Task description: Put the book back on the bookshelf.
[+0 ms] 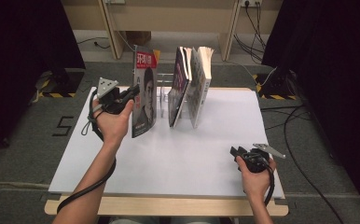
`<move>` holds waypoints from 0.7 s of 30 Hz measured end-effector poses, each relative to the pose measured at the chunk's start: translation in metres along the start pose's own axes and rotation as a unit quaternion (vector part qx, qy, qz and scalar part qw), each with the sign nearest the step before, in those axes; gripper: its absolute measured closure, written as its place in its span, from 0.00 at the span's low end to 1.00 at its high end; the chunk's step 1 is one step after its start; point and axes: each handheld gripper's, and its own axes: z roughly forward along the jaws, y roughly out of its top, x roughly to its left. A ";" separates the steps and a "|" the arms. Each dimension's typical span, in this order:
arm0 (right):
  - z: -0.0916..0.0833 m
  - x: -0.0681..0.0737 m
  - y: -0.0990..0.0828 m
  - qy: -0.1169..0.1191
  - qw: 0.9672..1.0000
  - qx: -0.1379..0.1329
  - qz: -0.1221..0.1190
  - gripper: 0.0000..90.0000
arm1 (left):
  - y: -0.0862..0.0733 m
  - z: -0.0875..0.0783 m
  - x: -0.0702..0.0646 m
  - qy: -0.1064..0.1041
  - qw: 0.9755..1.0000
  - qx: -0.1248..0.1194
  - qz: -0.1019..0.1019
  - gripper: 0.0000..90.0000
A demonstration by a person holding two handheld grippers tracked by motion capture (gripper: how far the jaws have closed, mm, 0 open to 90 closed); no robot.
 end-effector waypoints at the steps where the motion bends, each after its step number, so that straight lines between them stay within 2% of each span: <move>1: 0.000 0.000 0.000 0.000 1.000 0.001 0.000 0.68 | 0.000 0.001 0.000 0.000 1.000 0.000 0.000 0.97; 11: 0.000 0.000 0.000 0.000 1.000 0.003 0.004 0.68 | 0.006 0.007 -0.001 0.000 1.000 -0.001 0.002 0.97; 21: 0.001 0.002 -0.001 0.001 1.000 0.006 0.003 0.68 | 0.018 0.016 0.000 0.003 1.000 -0.005 0.009 0.97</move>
